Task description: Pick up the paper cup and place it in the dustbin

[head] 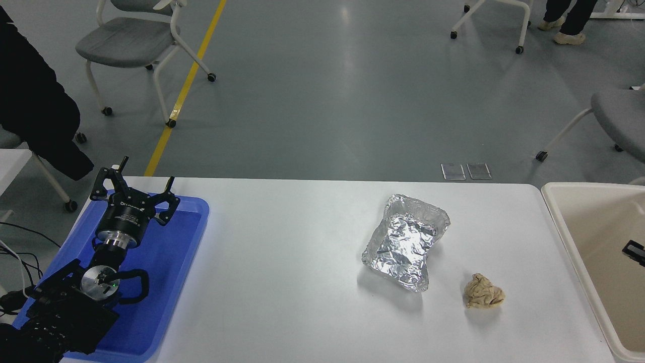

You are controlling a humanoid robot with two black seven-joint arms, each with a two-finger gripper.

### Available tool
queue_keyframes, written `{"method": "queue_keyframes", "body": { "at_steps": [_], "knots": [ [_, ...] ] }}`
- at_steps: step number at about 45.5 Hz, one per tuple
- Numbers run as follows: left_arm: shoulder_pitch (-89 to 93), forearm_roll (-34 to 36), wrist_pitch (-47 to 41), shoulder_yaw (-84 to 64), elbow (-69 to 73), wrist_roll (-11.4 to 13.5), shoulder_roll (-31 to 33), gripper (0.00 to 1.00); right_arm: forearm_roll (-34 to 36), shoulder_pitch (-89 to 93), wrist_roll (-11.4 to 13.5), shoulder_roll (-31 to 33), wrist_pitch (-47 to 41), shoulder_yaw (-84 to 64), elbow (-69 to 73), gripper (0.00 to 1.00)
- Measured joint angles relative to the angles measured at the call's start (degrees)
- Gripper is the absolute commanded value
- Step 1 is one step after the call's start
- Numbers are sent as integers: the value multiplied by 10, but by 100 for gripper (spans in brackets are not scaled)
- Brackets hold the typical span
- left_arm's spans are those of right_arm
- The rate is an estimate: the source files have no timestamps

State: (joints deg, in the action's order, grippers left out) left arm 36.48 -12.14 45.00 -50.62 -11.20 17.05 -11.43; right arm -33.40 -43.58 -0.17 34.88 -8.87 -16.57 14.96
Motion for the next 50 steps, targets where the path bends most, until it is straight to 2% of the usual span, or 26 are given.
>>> {"method": "queue_keyframes", "body": {
  "at_steps": [14, 25, 34, 42, 50],
  "knots": [
    [1, 0, 0, 0, 0, -1, 1, 100, -41, -196, -1, 94, -16, -134, 212, 100],
    [1, 0, 0, 0, 0, -1, 1, 100, -65, -417, 3, 127, -120, -255, 396, 100],
    [1, 0, 0, 0, 0, -1, 1, 100, -56, -574, 3, 95, -216, -335, 488, 100],
    [1, 0, 0, 0, 0, -1, 1, 100, 23, -681, 3, 35, -301, -382, 546, 100],
    [0, 0, 0, 0, 0, -1, 0, 100, 87, -747, 4, -38, -334, -408, 577, 100]
  ]
}}
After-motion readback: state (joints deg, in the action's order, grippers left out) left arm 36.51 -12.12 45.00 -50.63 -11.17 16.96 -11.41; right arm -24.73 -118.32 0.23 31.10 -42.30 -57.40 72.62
